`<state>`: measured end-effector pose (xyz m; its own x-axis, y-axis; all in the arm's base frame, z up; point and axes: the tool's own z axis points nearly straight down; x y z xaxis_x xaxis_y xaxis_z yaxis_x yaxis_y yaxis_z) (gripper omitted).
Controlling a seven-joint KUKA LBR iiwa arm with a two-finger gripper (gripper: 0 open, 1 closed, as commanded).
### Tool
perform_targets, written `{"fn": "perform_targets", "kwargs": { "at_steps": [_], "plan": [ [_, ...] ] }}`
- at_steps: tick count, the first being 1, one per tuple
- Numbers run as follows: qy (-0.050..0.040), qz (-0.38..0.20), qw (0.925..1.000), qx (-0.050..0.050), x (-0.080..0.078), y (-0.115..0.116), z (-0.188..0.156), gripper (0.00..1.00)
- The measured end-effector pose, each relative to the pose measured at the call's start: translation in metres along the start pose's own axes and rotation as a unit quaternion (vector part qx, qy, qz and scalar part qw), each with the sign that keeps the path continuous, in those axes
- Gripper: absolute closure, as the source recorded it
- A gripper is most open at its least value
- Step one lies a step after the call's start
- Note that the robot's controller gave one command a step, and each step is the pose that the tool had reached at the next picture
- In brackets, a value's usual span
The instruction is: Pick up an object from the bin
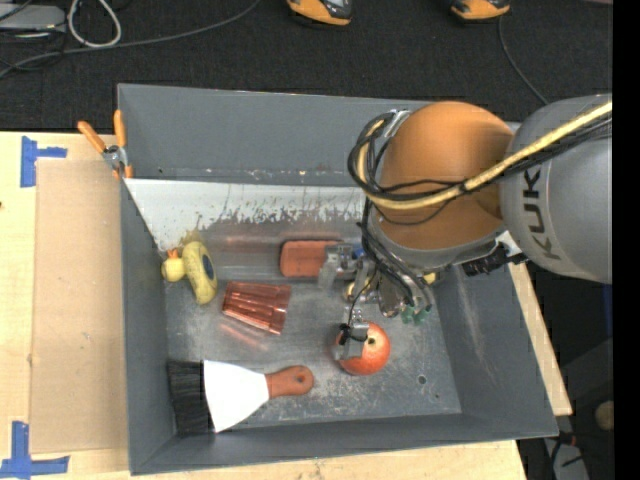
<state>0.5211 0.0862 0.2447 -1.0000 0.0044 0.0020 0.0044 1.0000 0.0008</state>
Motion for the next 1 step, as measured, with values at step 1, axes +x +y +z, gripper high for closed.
{"fn": "perform_targets", "kwargs": {
  "at_steps": [1],
  "plan": [
    [0.0, 0.0, 1.0, 0.0, 0.0, 0.0, 0.0, 0.0]
  ]
}}
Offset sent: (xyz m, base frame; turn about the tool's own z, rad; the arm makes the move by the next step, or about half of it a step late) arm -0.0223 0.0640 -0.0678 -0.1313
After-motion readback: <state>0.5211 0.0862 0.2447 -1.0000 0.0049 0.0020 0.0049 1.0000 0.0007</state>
